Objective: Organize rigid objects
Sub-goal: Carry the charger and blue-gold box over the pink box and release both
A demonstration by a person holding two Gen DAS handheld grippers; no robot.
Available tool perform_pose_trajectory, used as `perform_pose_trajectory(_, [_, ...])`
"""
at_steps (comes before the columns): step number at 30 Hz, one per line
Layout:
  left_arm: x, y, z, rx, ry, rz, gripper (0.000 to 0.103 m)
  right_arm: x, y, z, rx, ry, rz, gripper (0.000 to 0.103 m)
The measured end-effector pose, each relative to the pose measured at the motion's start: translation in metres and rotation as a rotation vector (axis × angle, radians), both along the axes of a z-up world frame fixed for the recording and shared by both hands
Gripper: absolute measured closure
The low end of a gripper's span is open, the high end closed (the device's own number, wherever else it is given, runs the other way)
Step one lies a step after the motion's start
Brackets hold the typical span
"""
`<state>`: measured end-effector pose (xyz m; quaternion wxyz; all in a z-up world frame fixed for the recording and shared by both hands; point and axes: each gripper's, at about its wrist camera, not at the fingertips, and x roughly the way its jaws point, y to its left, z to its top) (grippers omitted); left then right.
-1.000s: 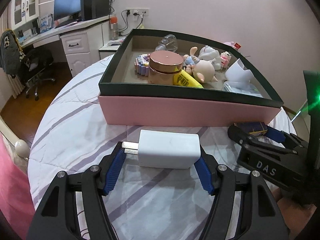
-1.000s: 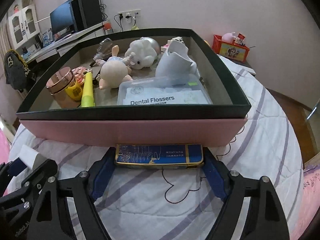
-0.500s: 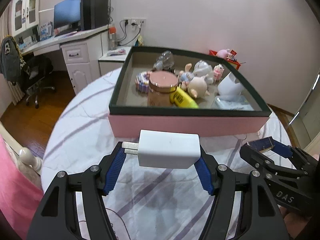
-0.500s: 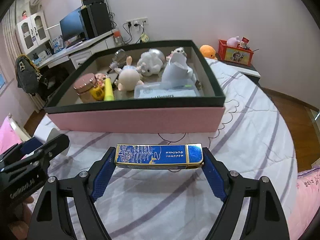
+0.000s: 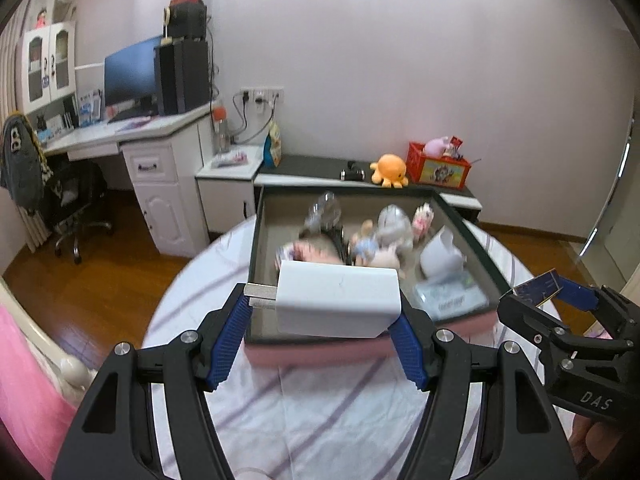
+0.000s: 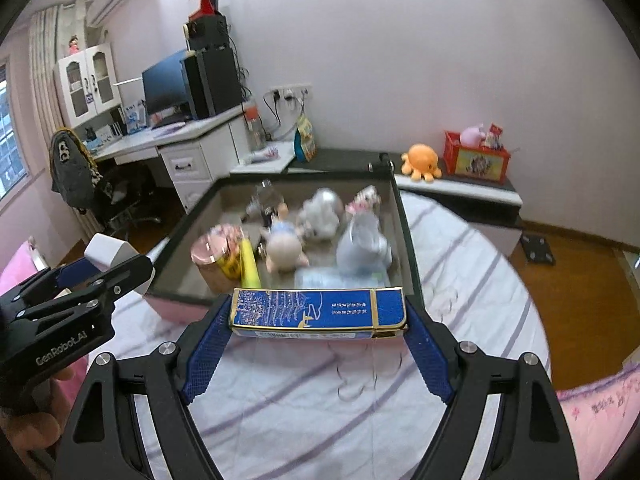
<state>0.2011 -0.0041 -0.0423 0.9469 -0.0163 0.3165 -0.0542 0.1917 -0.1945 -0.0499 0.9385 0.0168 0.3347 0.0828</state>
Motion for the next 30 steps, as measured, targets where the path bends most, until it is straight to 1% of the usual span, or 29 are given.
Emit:
perform_pose_trajectory(4, [0.019,0.0,0.013,0.009,-0.022,-0.007,0.035,0.017,0.001,0.016,-0.006,-0.028,0.005,0.02])
perform_pose_trajectory(7, [0.037,0.001,0.015,0.01,-0.02,-0.005,0.035,0.037,0.0,0.022,-0.015,-0.032,0.006,0.02])
perform_pose_trajectory(15, [0.093,-0.004,0.01,0.021,-0.006,-0.005,0.035,0.099,0.001,0.023,-0.024,-0.013,0.011,0.02])
perform_pose_trajectory(18, [0.116,-0.004,0.007,0.023,0.003,0.0,0.035,0.124,-0.002,0.016,-0.023,0.014,0.007,0.02])
perform_pose_trajectory(22, [0.148,-0.004,-0.007,0.024,0.043,0.003,0.035,0.152,-0.006,-0.006,-0.02,0.073,0.002,0.02])
perform_pose_trajectory(27, [0.177,-0.008,-0.035,0.02,0.125,-0.011,0.035,0.169,-0.008,-0.031,-0.019,0.134,-0.003,0.02])
perform_pose_trajectory(30, [0.185,-0.013,-0.046,0.029,0.166,-0.021,0.035,0.174,-0.007,-0.038,-0.027,0.156,0.003,0.019])
